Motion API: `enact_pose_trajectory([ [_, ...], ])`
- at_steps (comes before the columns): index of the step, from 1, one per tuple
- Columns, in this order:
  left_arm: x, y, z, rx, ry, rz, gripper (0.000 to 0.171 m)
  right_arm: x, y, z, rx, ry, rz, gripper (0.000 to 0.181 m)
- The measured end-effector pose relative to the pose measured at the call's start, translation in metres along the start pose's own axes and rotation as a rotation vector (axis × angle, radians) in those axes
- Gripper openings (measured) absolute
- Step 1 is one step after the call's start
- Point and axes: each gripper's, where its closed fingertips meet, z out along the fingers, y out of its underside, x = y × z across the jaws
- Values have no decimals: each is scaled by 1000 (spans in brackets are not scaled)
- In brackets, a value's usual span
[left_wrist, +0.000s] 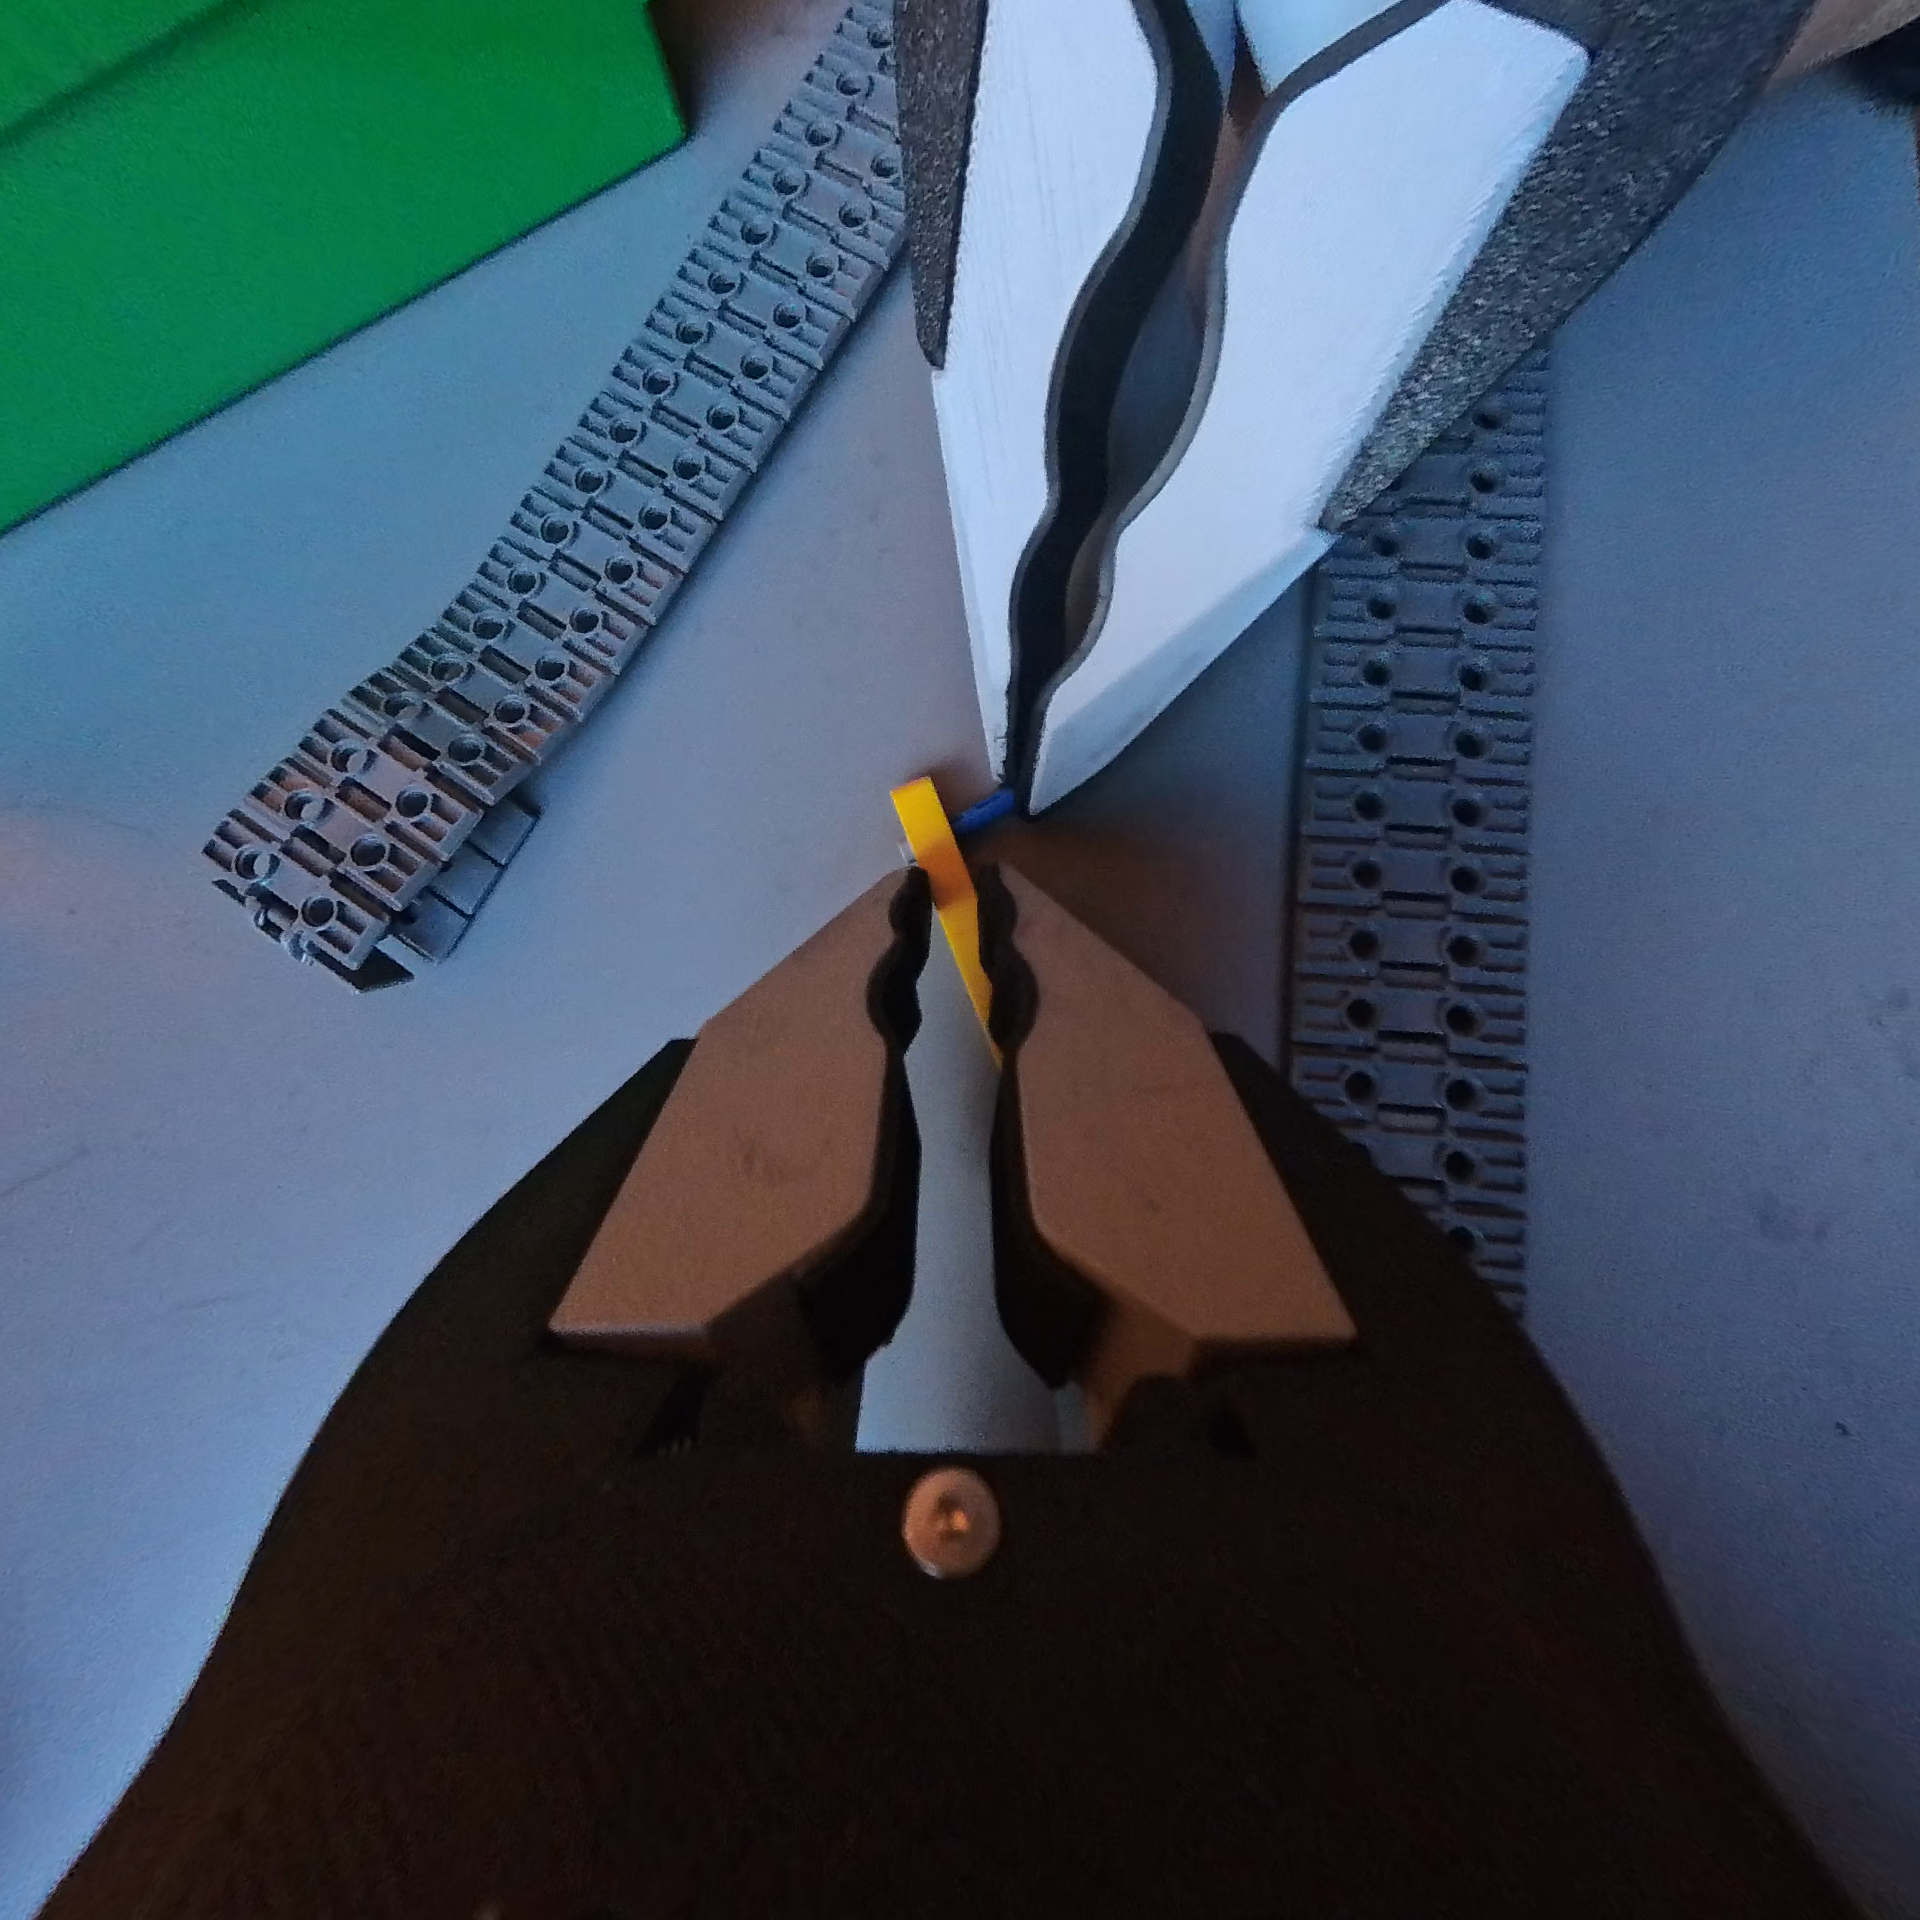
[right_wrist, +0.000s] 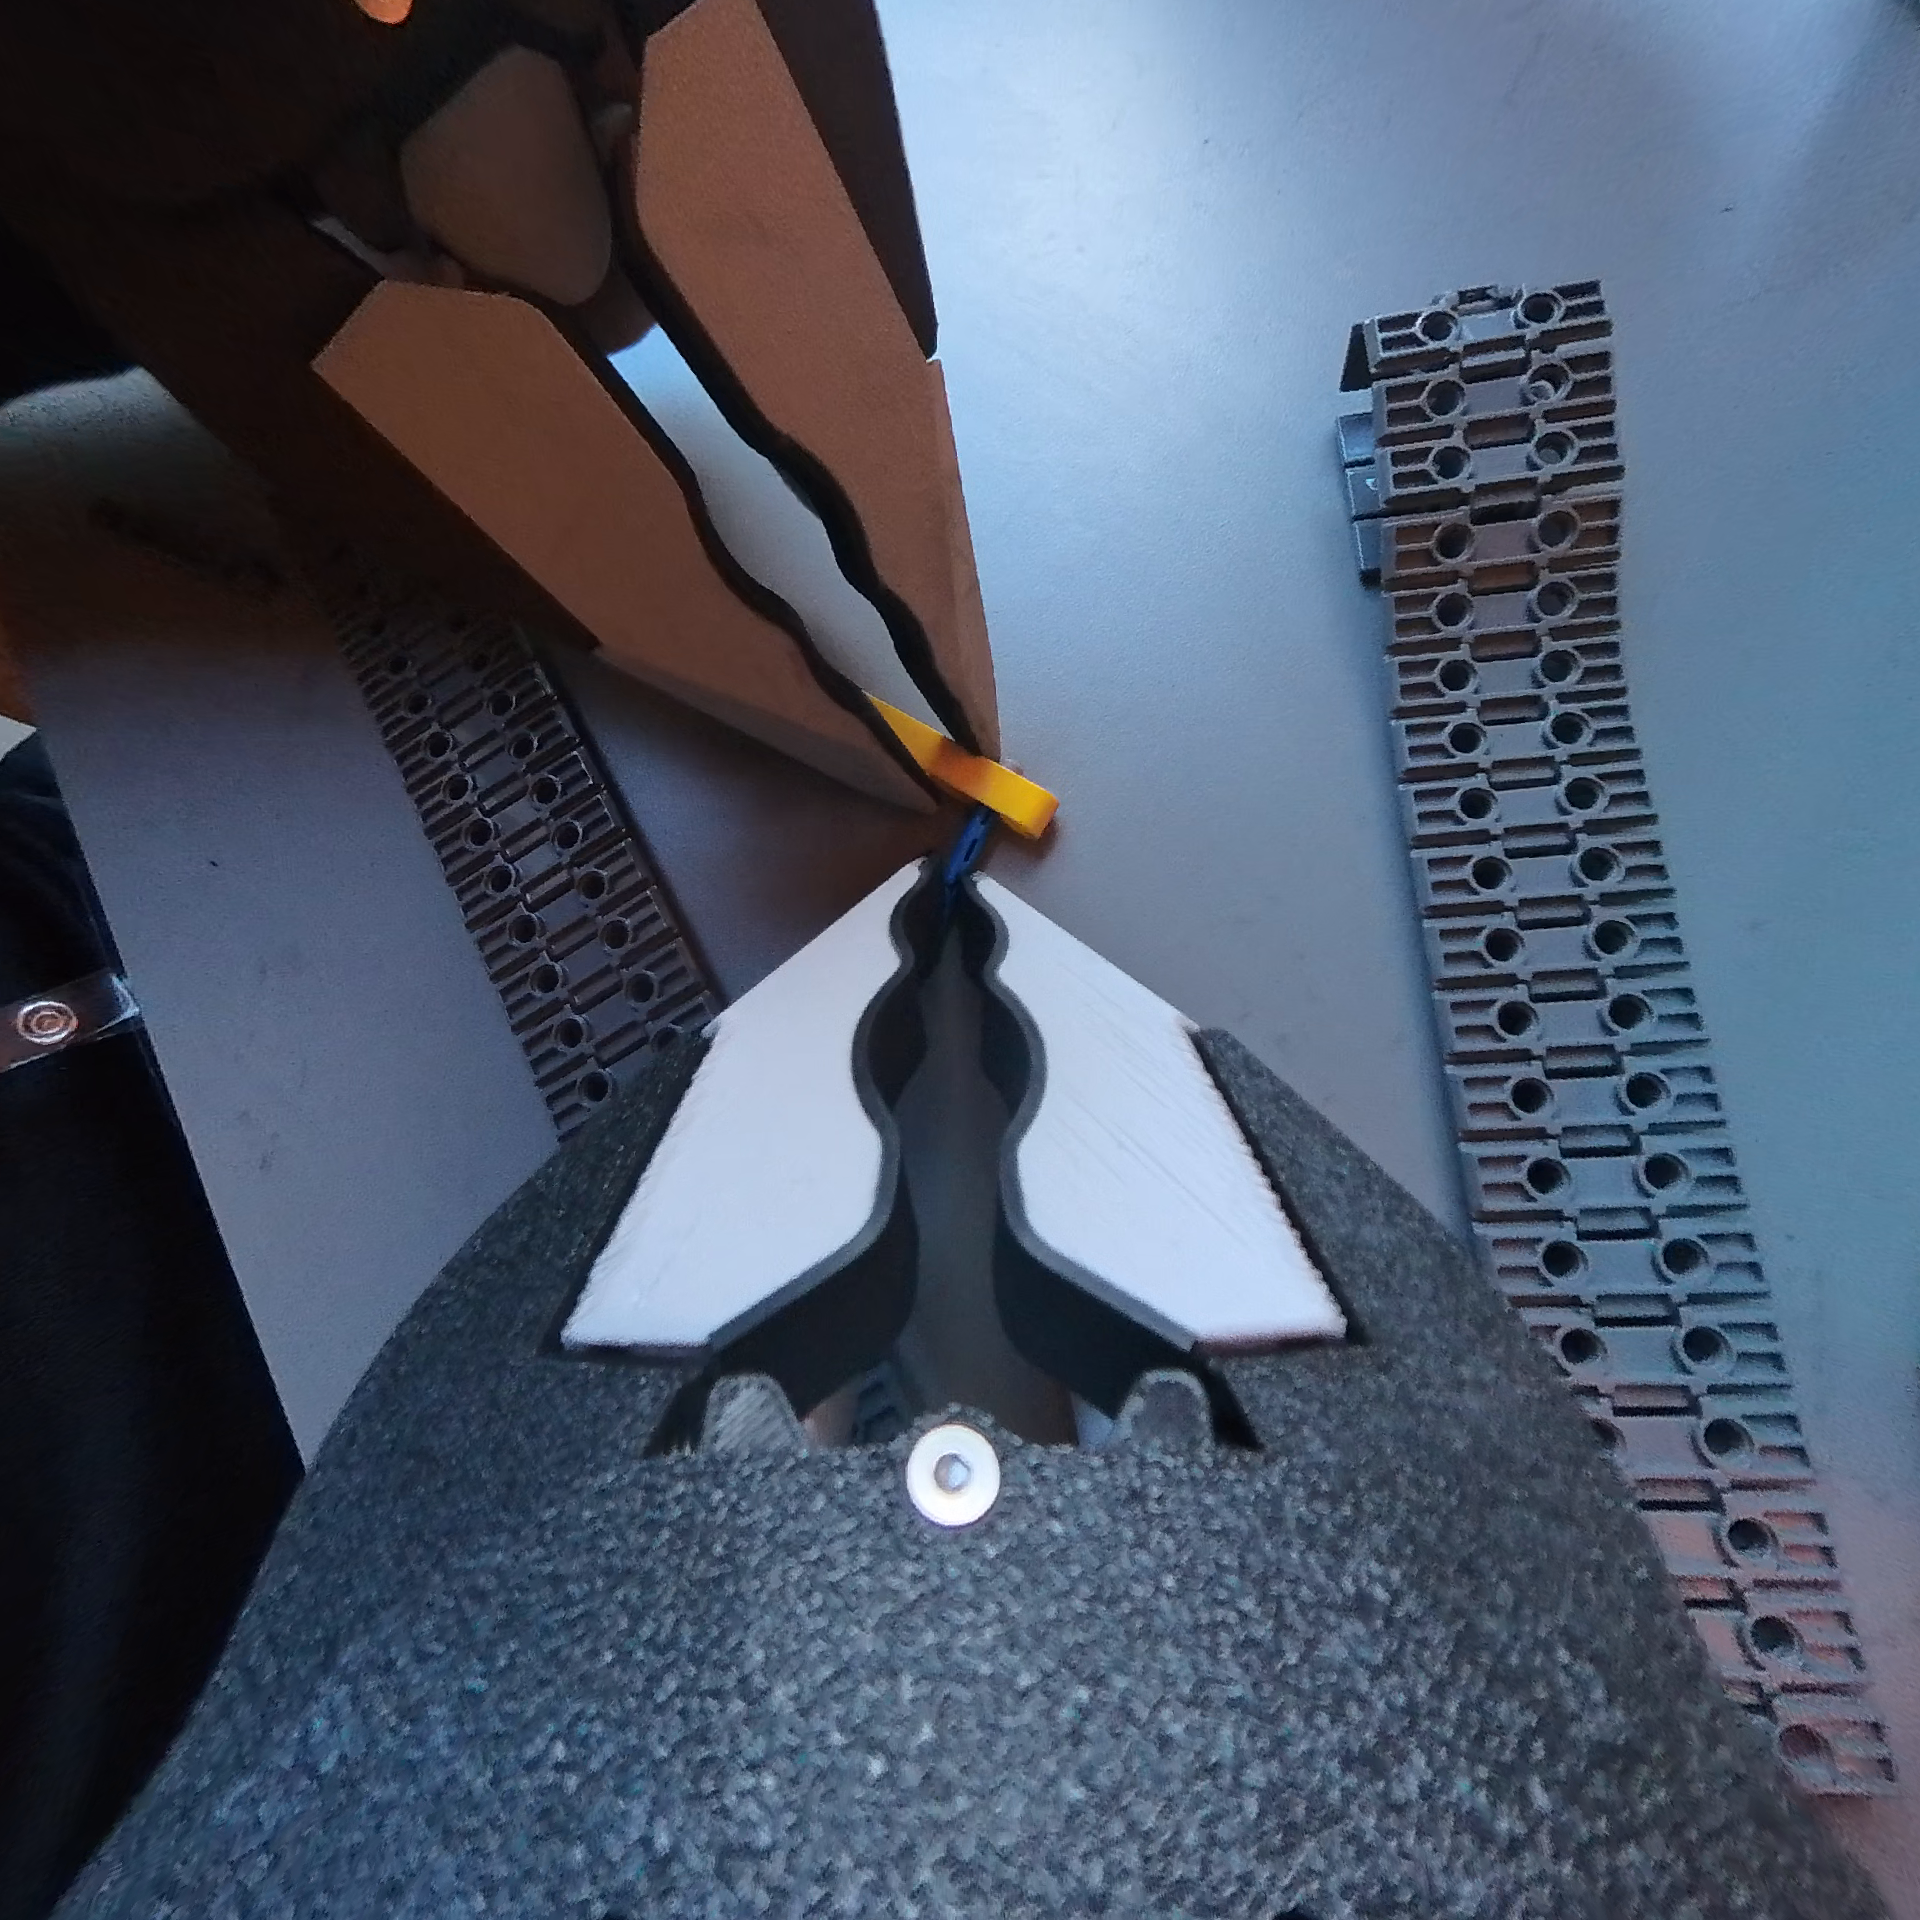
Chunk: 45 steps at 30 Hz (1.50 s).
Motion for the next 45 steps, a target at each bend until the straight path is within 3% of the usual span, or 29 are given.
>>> enact_pose_trajectory([
  [12, 0, 0, 0, -12, -1, 56, 9, 0, 0, 0, -36, -45, -47, 0],
  [16, -1, -2, 1, 27, 63, -139, 7, -1, 1, 0, -32, -75, -59, 0],
  [17, -1, -2, 1, 43, 54, -123, 8, -1, 1, 0, -28, -73, -47, 0],
  [27, -2, -2, 1, 51, -16, -173, 7, 3, 1, -2, 15, 48, 33, 0],
  [35, -2, -2, 1, 42, -39, -107, 8, 3, 1, -1, 19, 88, 54, 0],
  [45, -3, -3, 1, 77, -89, -184, 7, 3, 1, -1, 27, 128, 79, 0],
])
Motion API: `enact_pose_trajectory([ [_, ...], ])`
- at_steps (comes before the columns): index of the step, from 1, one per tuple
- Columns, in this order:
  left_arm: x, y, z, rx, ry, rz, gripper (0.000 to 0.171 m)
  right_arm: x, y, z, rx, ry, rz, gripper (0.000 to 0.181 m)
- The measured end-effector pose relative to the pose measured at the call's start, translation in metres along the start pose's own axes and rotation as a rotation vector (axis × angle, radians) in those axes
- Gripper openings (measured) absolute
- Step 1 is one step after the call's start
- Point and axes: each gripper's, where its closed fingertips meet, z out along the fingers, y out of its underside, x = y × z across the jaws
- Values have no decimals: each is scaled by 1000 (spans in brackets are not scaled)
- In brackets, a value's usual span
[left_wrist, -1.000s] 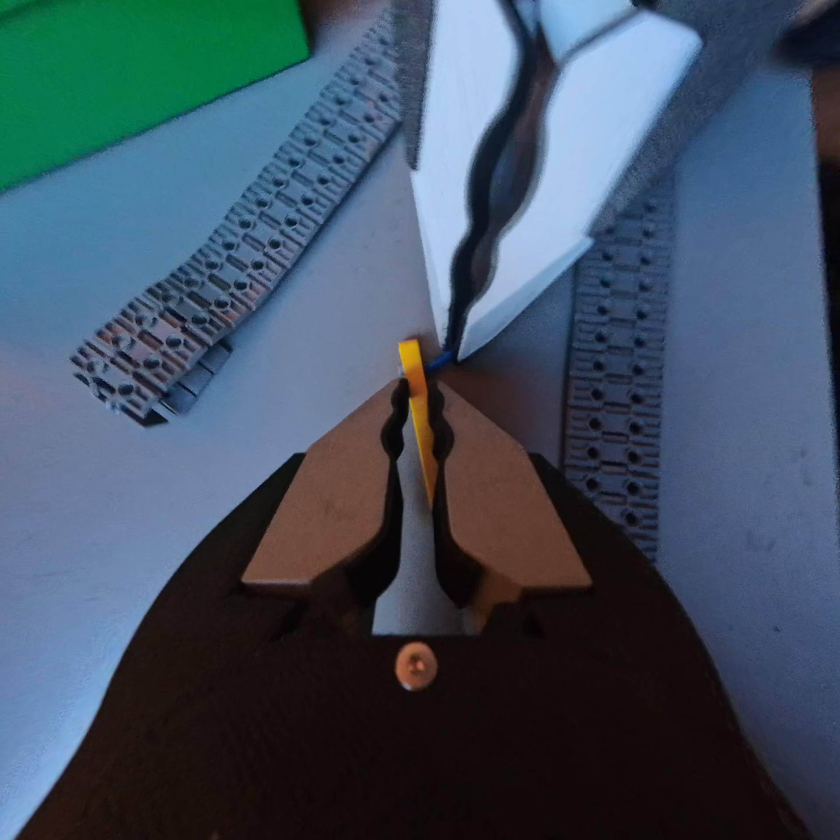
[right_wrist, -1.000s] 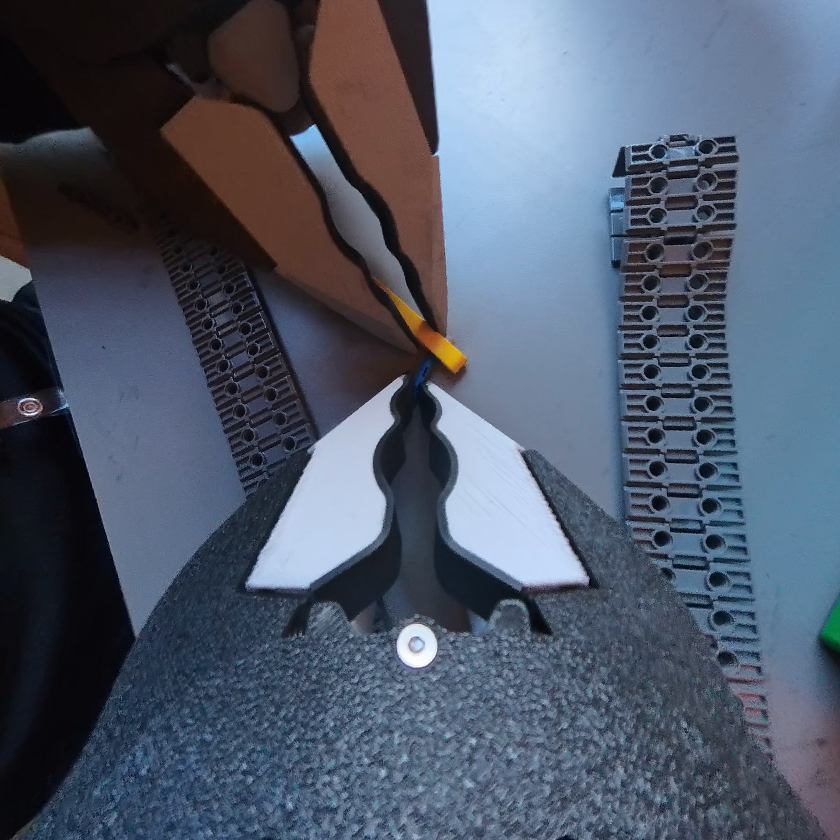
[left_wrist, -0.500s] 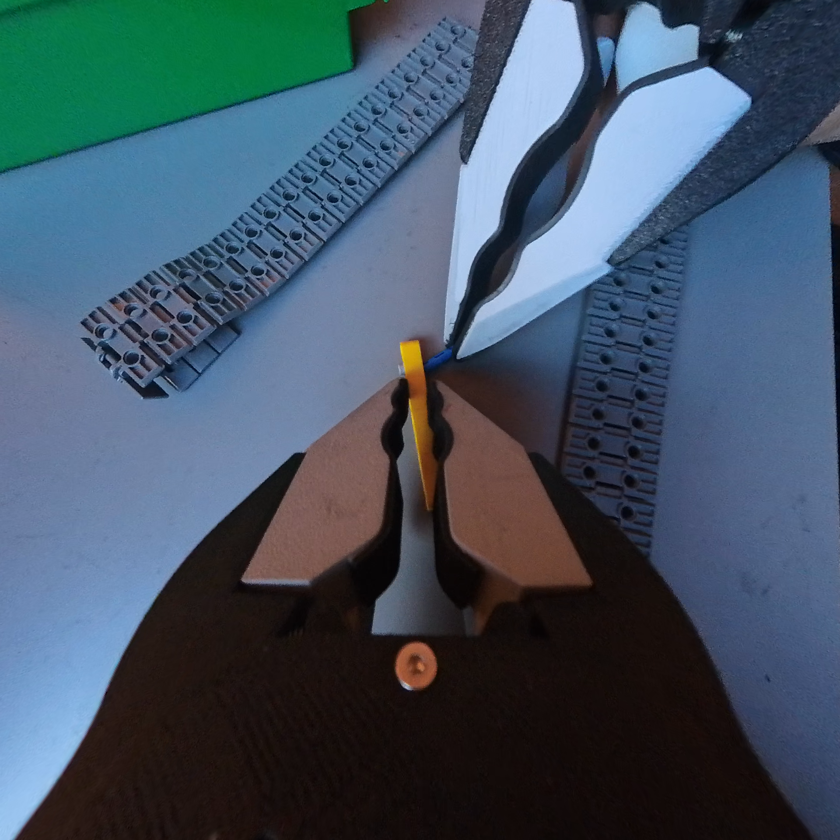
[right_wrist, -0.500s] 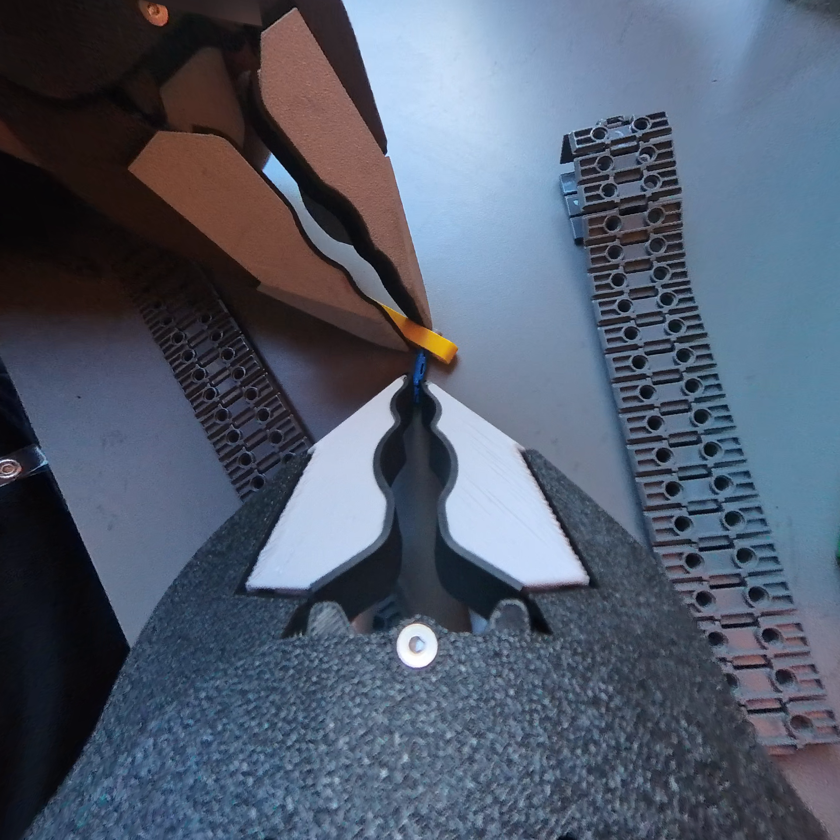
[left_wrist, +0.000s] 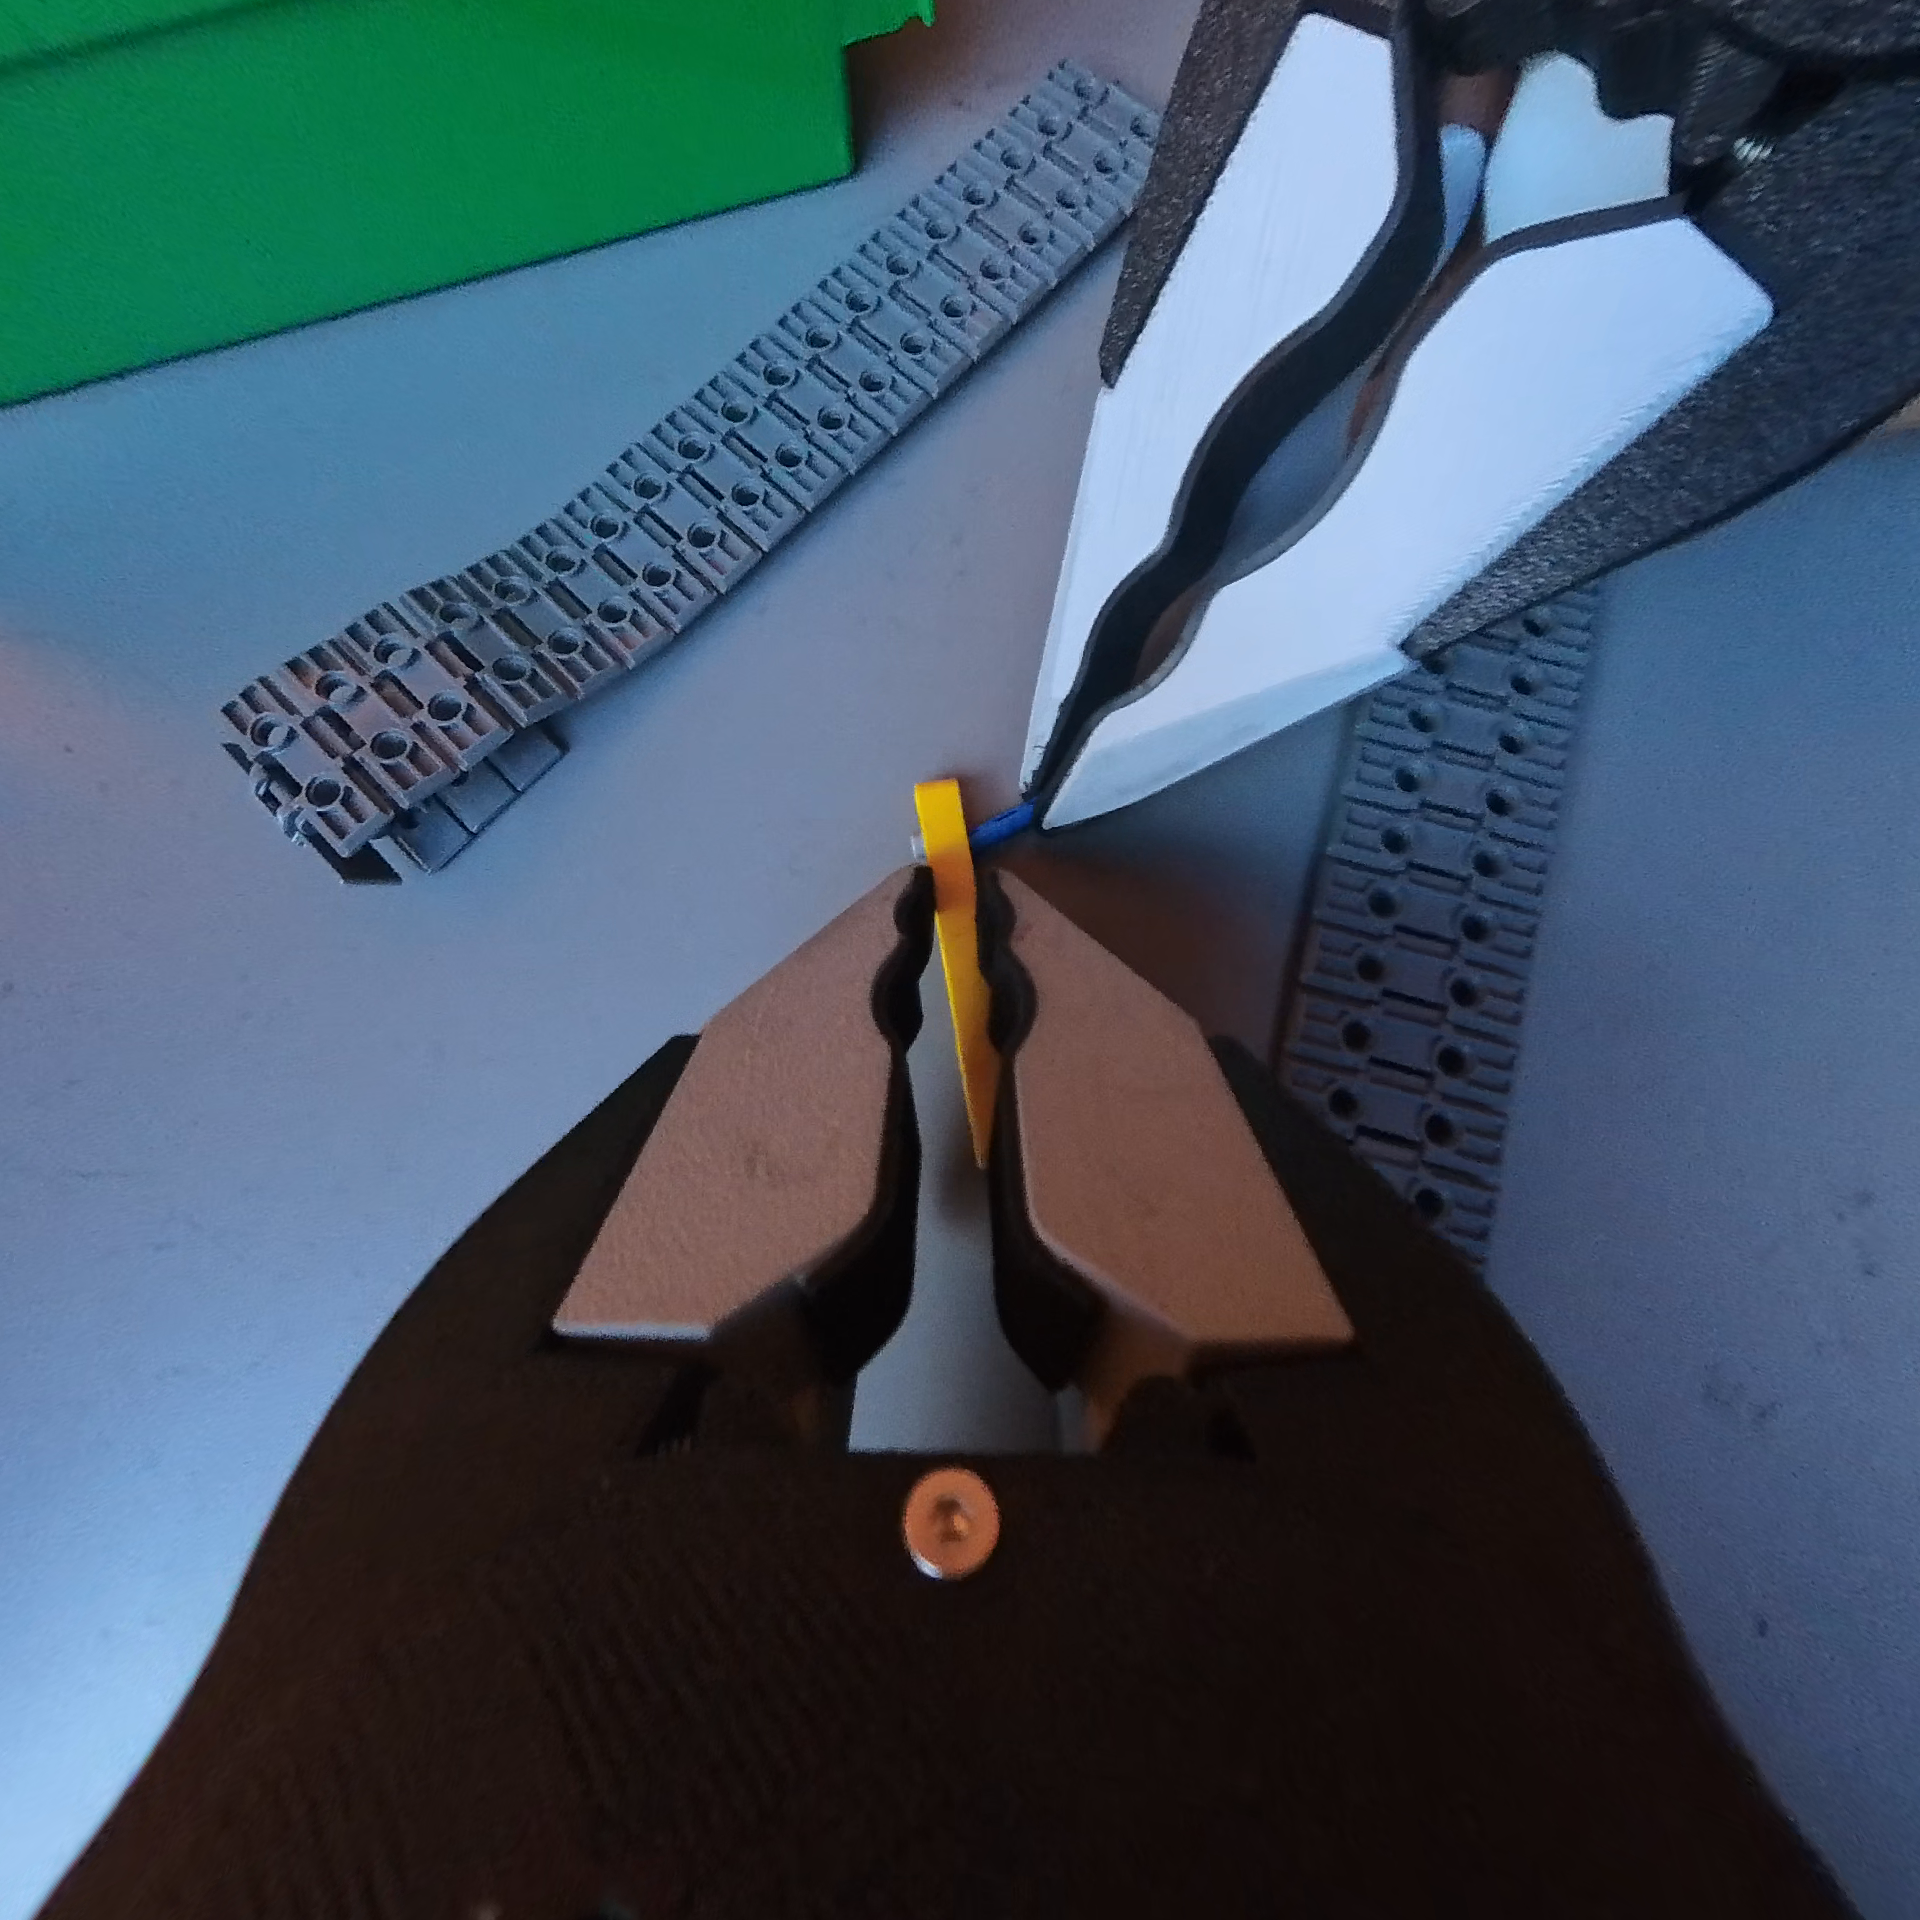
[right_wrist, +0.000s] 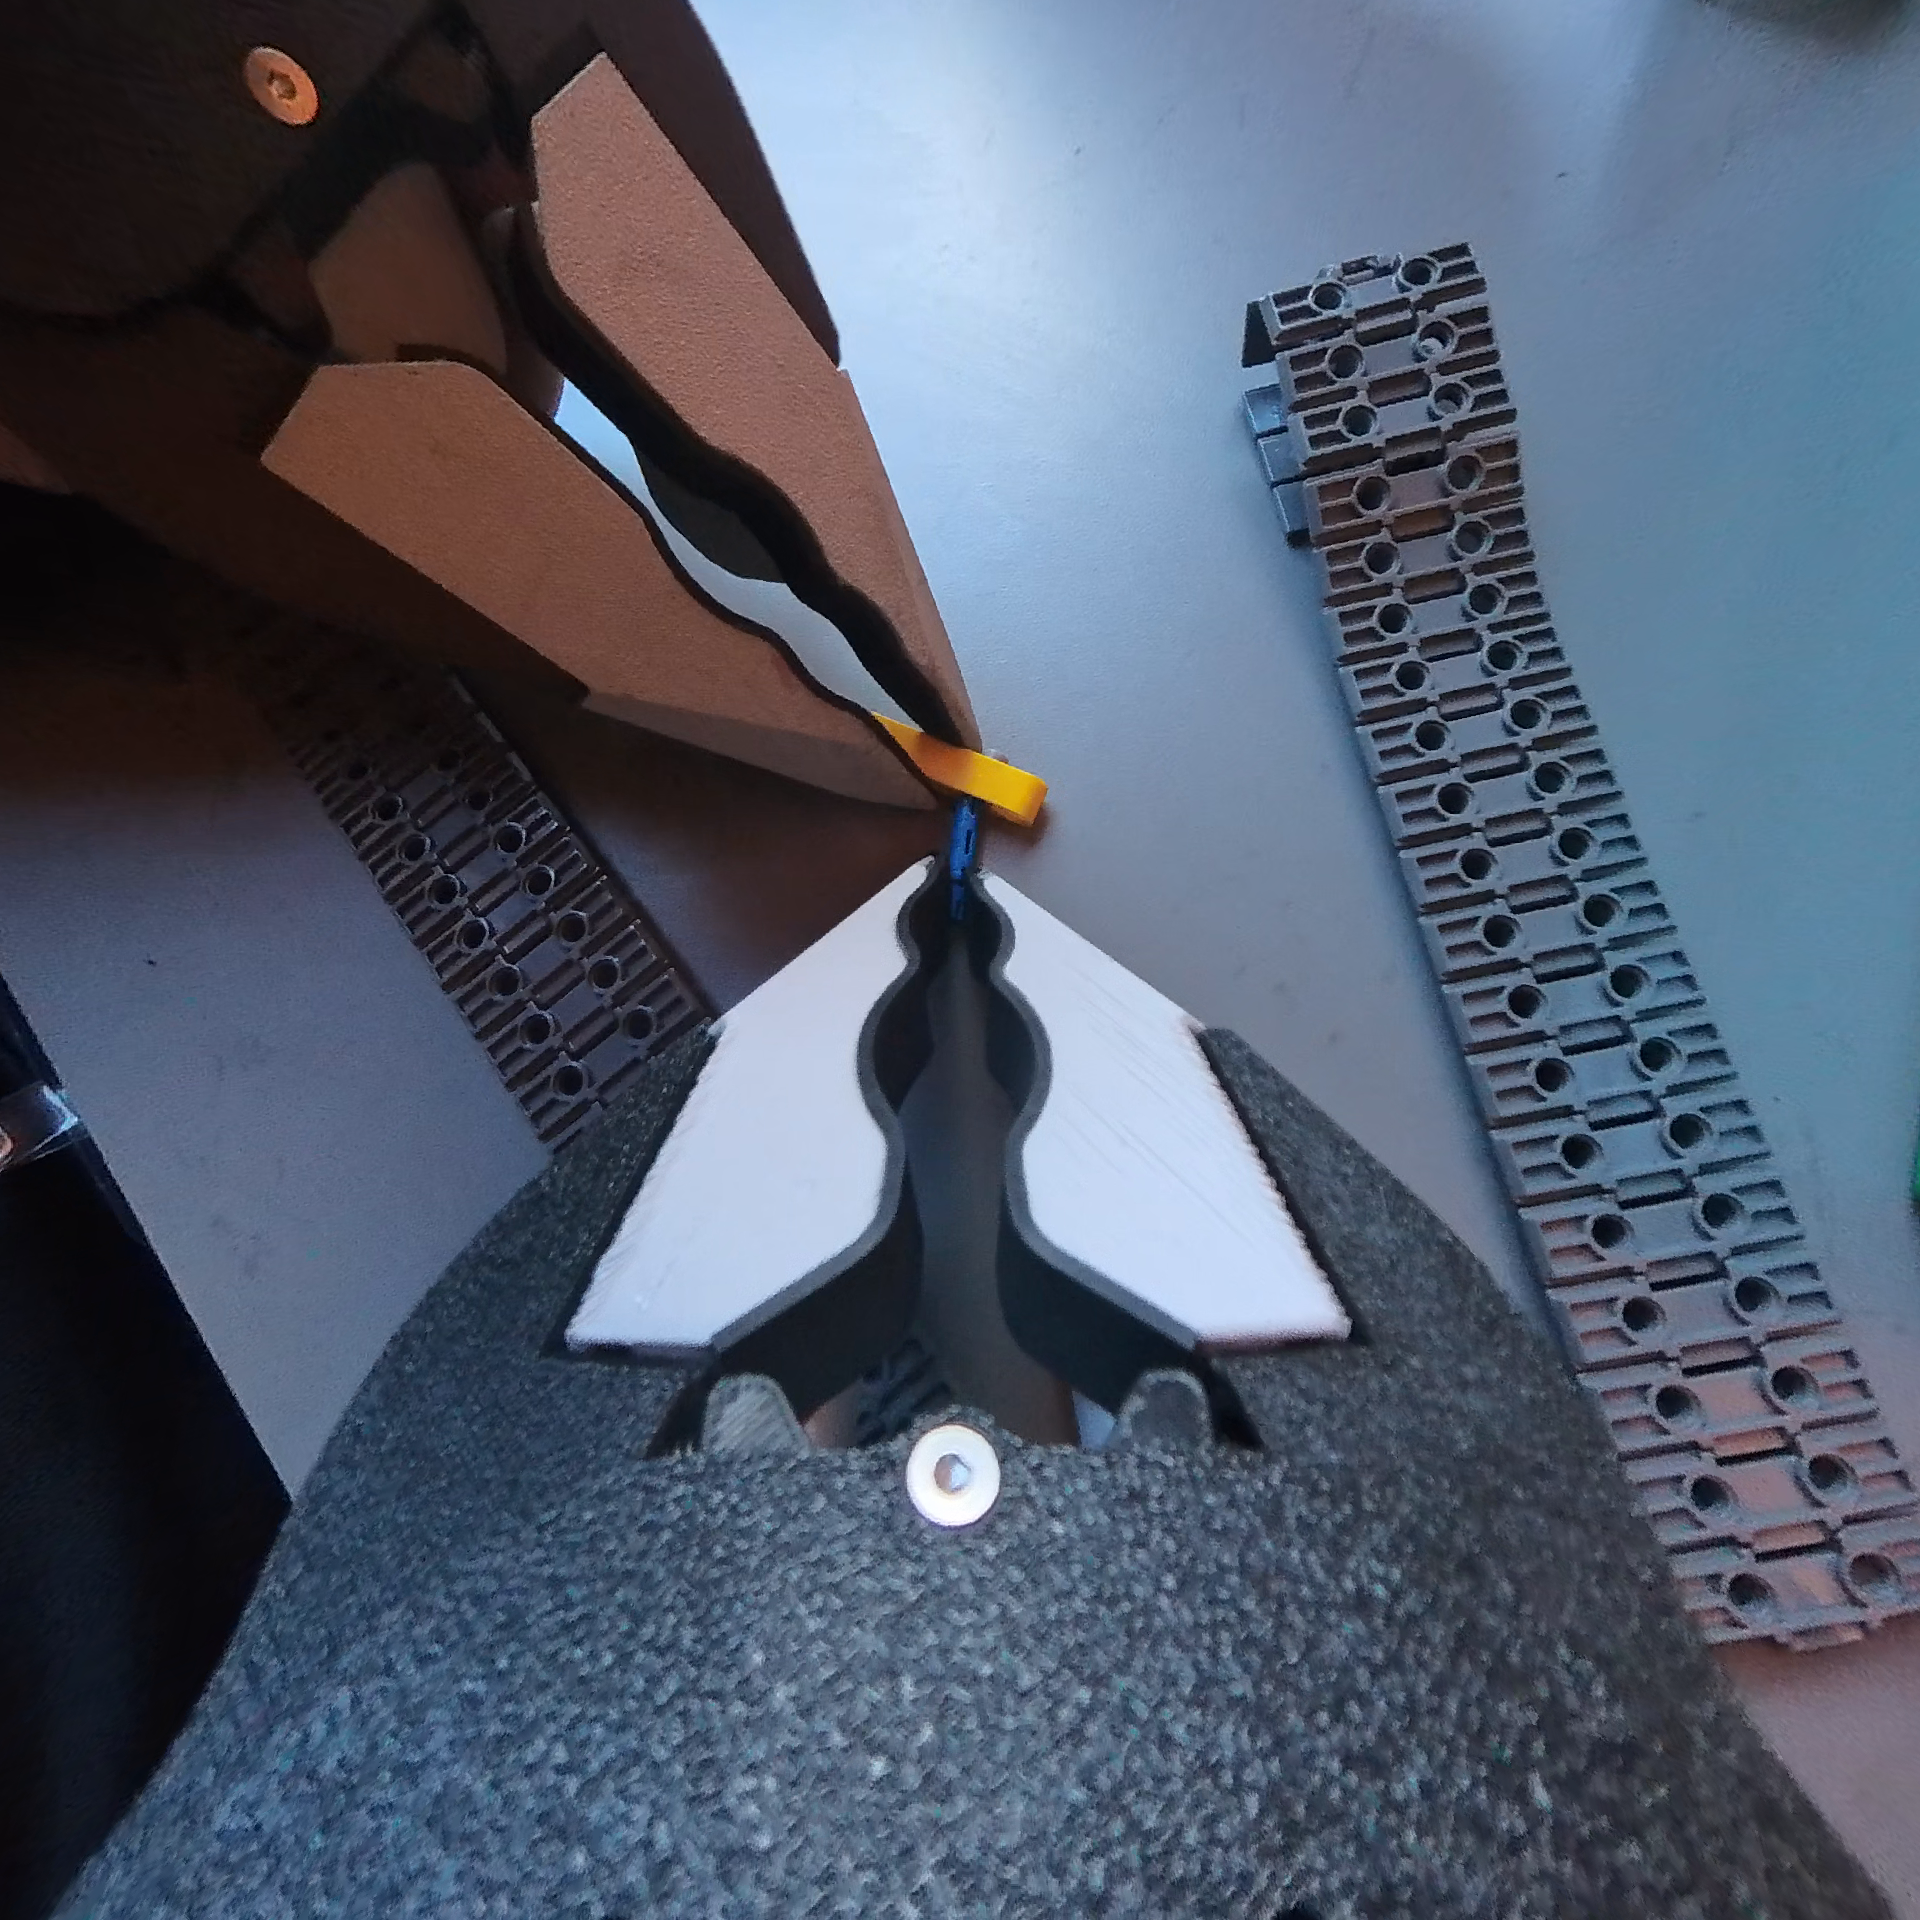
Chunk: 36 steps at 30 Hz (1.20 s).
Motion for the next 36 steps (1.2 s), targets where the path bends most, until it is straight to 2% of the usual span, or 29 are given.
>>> enact_pose_trajectory([
  [17, -2, -1, 1, -3, -46, -74, 8, 4, -1, 1, 7, 113, -34, 0],
  [23, -2, -1, 1, -2, -37, -38, 8, 3, -2, 1, 9, 90, -65, 0],
  [27, -2, -1, 1, -30, 17, -1, 8, 3, -2, 2, 3, 35, -93, 0],
  [36, -3, -2, 3, -45, 18, 90, 8, 4, -3, 2, -10, -2, -89, 0],
])
